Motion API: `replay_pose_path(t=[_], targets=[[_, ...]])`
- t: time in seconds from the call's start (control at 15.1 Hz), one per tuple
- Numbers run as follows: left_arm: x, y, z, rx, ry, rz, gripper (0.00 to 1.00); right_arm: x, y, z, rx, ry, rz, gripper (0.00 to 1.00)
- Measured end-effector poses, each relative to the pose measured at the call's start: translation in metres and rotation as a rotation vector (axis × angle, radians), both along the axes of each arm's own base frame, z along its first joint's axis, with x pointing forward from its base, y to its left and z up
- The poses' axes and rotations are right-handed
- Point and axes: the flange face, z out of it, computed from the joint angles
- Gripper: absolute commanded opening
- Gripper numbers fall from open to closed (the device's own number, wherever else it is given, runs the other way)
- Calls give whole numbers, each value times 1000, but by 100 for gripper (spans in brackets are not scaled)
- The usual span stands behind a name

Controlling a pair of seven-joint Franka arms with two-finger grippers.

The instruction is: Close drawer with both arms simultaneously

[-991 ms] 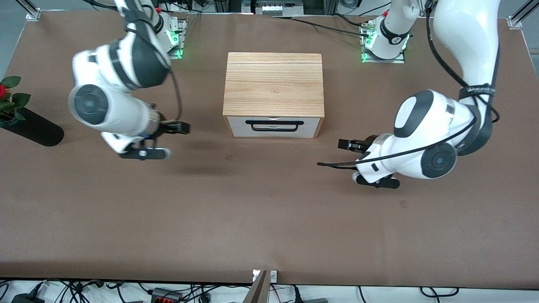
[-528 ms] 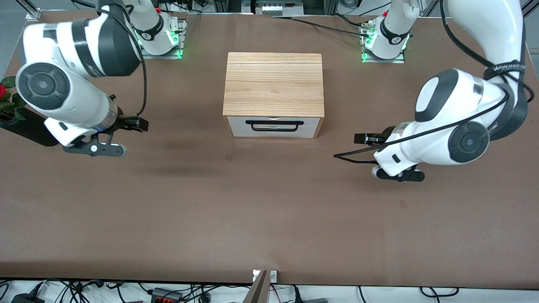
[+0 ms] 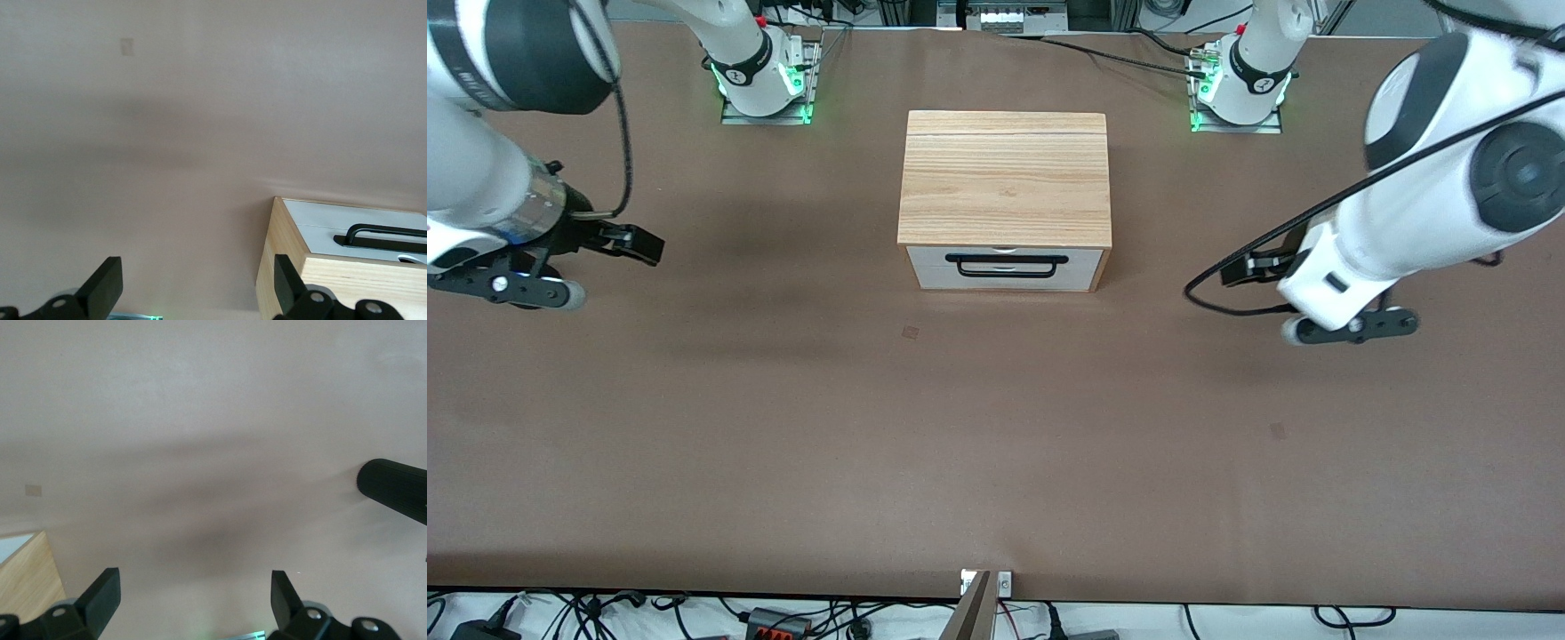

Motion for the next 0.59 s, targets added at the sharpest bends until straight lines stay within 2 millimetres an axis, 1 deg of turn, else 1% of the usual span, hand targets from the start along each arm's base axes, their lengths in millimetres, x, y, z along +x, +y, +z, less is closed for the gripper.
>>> replay_pose_path(t=[0.2, 0.33, 0.46, 0.59], targets=[[-14, 13, 31, 4, -24, 16, 100, 4, -28, -14, 43, 5, -3, 100], [-20, 18, 40, 8, -24, 17, 100, 1, -51, -20, 72, -33, 9, 100], [-20, 22, 42, 3, -24, -10, 100, -14, -74, -25, 92, -72, 13, 100], [-20, 22, 41, -1, -21, -33, 100, -34, -85, -25, 97, -100, 11, 100]])
